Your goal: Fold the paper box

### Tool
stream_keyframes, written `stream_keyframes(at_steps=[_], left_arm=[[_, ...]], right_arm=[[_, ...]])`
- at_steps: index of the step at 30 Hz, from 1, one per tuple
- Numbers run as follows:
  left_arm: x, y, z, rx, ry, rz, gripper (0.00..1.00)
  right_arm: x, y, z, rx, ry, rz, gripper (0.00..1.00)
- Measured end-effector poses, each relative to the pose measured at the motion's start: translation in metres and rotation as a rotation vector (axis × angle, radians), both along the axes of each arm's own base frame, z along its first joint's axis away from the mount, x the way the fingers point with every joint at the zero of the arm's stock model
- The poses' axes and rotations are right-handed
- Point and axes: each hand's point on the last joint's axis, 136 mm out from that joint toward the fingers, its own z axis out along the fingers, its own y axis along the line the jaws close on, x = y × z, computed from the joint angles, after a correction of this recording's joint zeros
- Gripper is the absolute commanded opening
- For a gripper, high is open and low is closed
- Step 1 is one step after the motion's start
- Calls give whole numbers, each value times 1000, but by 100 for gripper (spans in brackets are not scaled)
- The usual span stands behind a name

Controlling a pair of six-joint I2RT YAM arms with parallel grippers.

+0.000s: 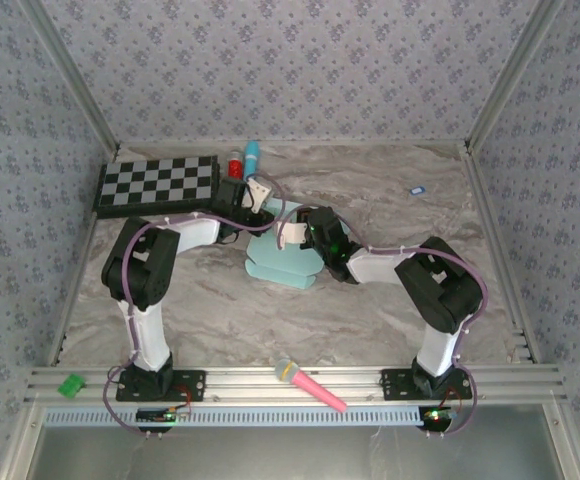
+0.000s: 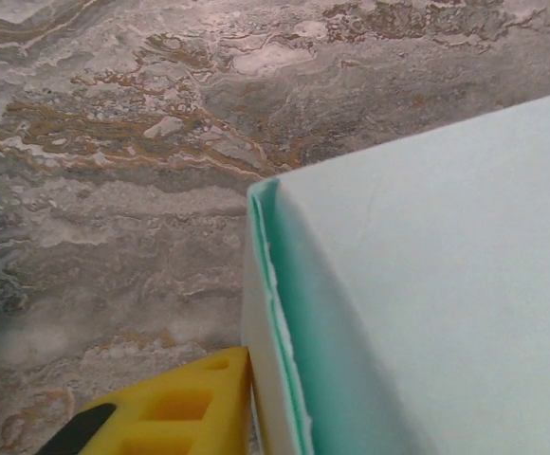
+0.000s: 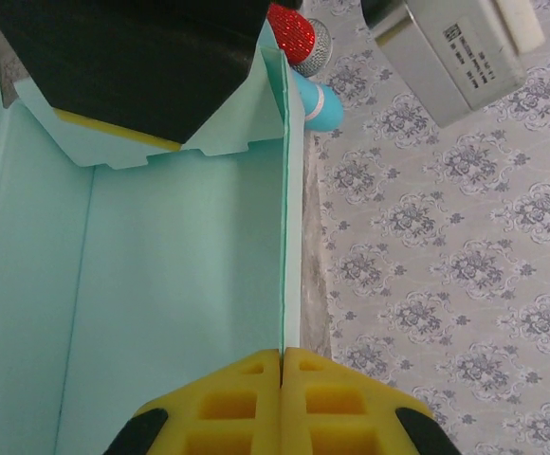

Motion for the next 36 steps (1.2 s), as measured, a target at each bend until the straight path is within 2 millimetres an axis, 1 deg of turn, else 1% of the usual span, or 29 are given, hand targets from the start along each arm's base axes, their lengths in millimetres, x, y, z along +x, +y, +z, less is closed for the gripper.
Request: stream_keyframes(at_steps=[6, 8, 10, 11, 12, 15, 18, 19, 22, 28, 32, 34, 36], left_arm=[[4, 2, 0, 47, -37, 21, 11], [5, 3, 0, 58, -52, 31, 9], [4, 4, -1, 67, -62, 40, 9], [4, 5, -1, 71, -65, 44, 8], [3, 5, -1, 75, -69, 48, 8], [-1, 6, 0, 84, -73, 52, 8], [-6, 9, 1, 100, -72, 63, 8], [-8, 10, 1, 103, -68, 69, 8], [-10, 15, 6, 113, -62, 100, 8], [-10, 30, 17, 116, -44, 212, 8], [-17, 42, 23, 106, 3, 299, 10], [-22, 47, 23, 100, 39, 344, 10], [-28, 53, 21, 93, 83, 392, 10]], right_arm=[[-2, 6, 4, 19, 0, 9, 0], [-3, 8, 4, 27, 2, 9, 3], [-3, 8, 4, 35, 7, 7, 11], [-4, 9, 4, 42, 11, 6, 17], [-4, 10, 4, 51, 14, 5, 25], [-7, 11, 2, 63, 30, -3, 45], [-10, 13, 3, 81, 40, -14, 57], [-10, 13, 4, 90, 44, -18, 59], [-14, 13, 17, 131, 43, -34, 63], [-29, 7, 64, 277, 53, -81, 68], [-35, -5, 86, 390, 114, -148, 69], [-34, -12, 100, 461, 168, -202, 69], [-29, -22, 118, 542, 216, -264, 70]])
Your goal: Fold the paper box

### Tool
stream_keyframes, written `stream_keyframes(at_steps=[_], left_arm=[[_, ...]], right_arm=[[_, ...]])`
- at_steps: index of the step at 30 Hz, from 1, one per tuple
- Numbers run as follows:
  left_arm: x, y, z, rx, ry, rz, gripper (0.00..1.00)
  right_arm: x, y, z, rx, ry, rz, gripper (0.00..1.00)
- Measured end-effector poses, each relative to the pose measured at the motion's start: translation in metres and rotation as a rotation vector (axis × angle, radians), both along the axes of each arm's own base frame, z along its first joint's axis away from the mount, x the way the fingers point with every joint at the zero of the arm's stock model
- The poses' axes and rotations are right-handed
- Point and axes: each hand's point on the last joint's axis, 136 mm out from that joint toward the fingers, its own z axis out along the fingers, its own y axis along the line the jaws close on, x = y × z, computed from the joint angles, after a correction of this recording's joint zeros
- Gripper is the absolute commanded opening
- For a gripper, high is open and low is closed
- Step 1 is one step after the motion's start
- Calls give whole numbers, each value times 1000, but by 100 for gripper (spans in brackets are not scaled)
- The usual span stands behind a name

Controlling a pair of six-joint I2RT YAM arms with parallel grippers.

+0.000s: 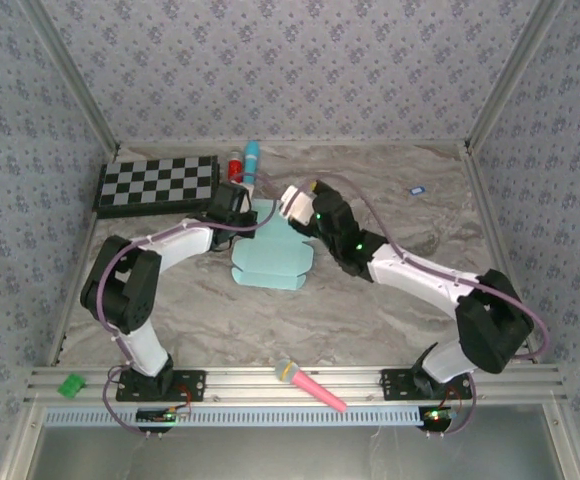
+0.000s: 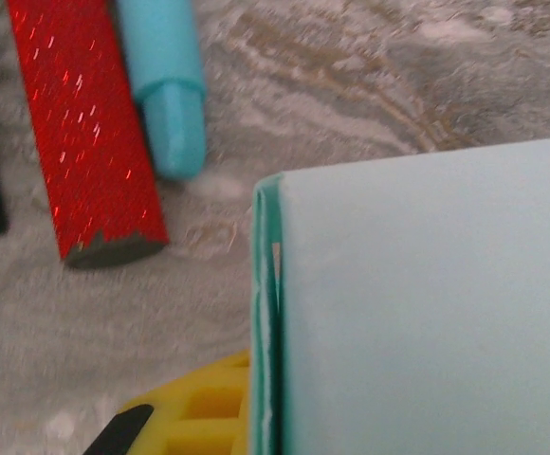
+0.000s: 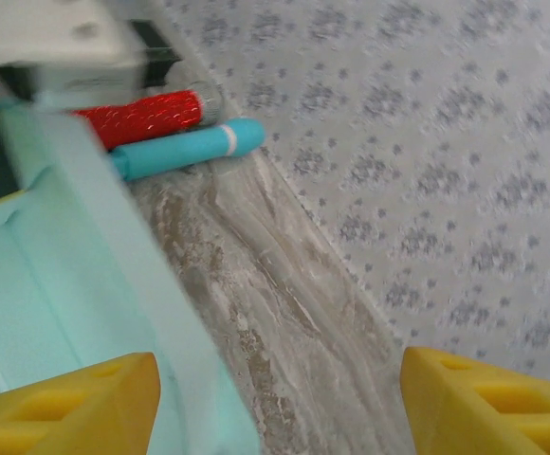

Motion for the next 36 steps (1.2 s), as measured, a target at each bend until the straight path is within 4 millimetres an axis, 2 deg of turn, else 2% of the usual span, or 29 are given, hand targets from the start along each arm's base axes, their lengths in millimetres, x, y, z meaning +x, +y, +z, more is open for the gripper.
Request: stream_keyframes(at_steps=[3, 5, 9, 13, 18, 28, 32, 36], left_arm=[[-8, 5, 1, -22, 41, 52, 8], [-12, 9, 2, -31, 61, 88, 5], [-21, 17, 1, -47, 109, 163, 5], [-29, 23, 0, -59, 149, 217, 3], [-31, 24, 8, -82, 177, 261, 0], [-36, 22, 7, -109, 214, 283, 0], [-37, 22, 7, -107, 220, 284, 0], [-37, 21, 9, -115, 219, 285, 0]], right_arm=[[8, -21, 23, 111, 57, -89, 70], [10, -35, 29, 167, 102, -136, 70], [11, -52, 26, 260, 224, -200, 66], [10, -58, 22, 337, 325, -232, 60], [13, -44, 17, 399, 434, -233, 53], [23, -4, -2, 428, 591, -215, 9], [29, 2, -14, 412, 630, -236, 2], [36, 5, -27, 389, 654, -261, 0]])
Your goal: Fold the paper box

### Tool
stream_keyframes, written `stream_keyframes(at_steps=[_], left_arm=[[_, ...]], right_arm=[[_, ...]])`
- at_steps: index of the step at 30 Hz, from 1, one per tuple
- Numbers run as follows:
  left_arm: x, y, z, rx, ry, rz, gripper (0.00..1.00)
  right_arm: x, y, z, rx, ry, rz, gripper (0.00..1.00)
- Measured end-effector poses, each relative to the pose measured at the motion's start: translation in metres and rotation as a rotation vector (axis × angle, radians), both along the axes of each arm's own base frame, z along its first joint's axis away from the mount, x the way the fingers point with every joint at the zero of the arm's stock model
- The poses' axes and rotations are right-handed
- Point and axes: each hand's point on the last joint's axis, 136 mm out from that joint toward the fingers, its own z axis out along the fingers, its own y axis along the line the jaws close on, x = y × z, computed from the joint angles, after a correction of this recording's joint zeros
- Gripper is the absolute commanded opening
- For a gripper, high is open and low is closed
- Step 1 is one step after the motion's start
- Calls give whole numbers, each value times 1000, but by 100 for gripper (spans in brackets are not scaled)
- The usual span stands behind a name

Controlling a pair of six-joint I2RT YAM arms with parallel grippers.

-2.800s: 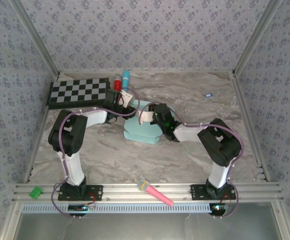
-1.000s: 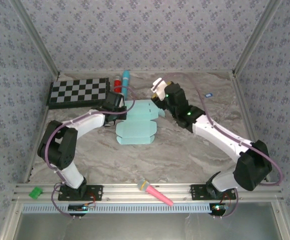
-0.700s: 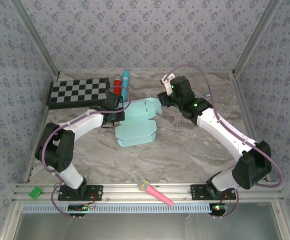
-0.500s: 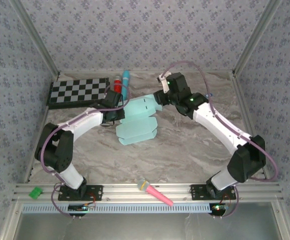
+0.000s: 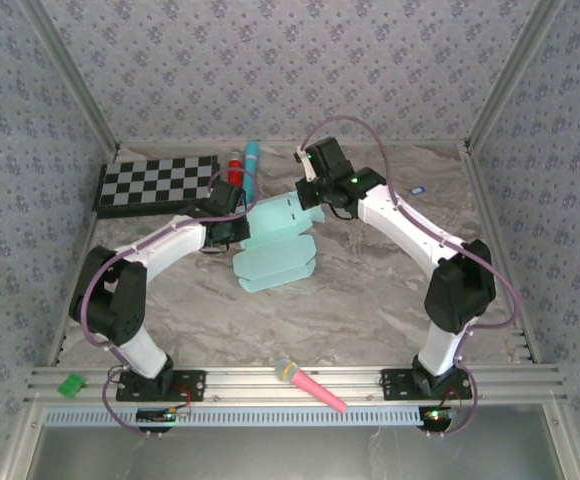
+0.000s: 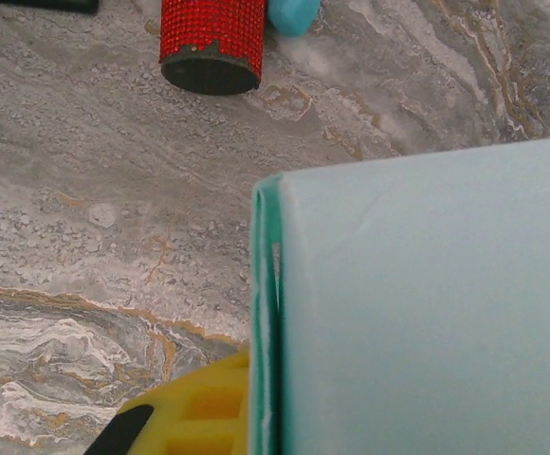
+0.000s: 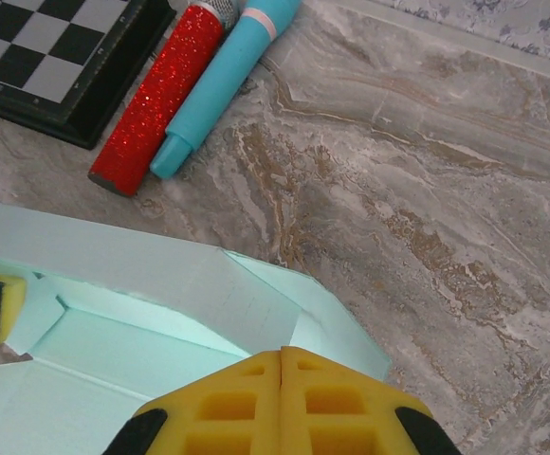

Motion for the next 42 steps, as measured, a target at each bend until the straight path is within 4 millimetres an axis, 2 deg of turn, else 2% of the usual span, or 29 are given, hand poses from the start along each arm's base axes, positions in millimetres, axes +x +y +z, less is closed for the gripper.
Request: stream_keyframes(at_steps=[10, 21, 31, 42], left_arm=[[-1, -2, 2, -11, -1, -6, 0], [-1, -3, 2, -19, 3, -11, 0], [-2, -5, 5, -34, 2, -18, 0], [-2, -5, 5, -38, 4, -11, 0]], right_arm=[[13, 7, -25, -72, 36, -23, 0], [10, 6, -47, -114, 100, -33, 0], [4, 24, -53, 11, 168, -6, 0], [6, 24, -68, 149, 232, -16, 0]])
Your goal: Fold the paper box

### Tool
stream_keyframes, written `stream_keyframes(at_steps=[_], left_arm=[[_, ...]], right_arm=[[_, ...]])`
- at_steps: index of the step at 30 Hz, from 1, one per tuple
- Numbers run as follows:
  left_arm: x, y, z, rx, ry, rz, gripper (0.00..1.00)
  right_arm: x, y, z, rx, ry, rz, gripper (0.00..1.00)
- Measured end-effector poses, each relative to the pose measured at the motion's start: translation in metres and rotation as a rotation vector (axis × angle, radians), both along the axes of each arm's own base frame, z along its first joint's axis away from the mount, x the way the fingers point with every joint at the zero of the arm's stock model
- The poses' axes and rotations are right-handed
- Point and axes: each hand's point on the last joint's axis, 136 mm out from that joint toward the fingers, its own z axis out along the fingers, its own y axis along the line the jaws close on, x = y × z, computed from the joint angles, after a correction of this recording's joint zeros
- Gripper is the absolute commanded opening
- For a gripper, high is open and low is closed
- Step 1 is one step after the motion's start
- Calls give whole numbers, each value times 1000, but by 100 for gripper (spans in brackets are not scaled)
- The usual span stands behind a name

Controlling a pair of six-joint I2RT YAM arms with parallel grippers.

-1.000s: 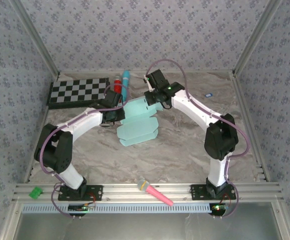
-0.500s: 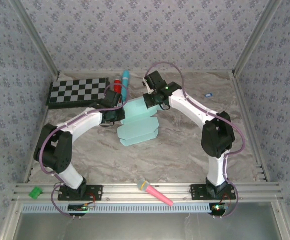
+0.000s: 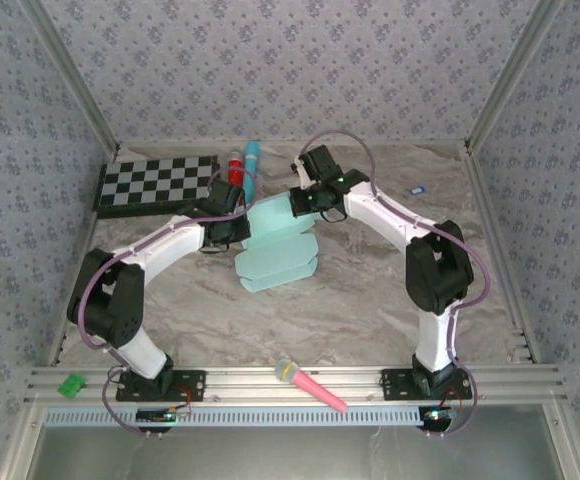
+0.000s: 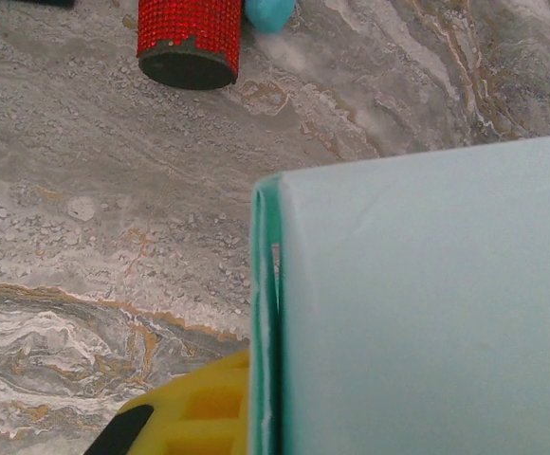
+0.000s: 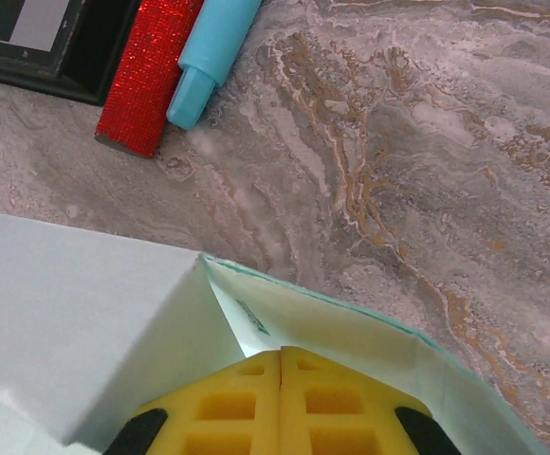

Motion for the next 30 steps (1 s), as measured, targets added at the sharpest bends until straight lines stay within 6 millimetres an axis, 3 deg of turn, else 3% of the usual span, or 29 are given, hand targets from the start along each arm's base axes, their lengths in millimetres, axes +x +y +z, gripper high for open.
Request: stream_keyframes(at_steps=[10, 21, 30], left_arm=[[0, 0, 0, 0, -1, 0, 0], [0, 0, 0, 1, -2, -1, 0], [0, 0, 0, 1, -2, -1, 0]], right_arm=[[-1, -22, 16, -107, -77, -76, 0], [-16, -40, 3, -301, -79, -83, 0], [-22, -48, -13, -358, -46, -85, 0]])
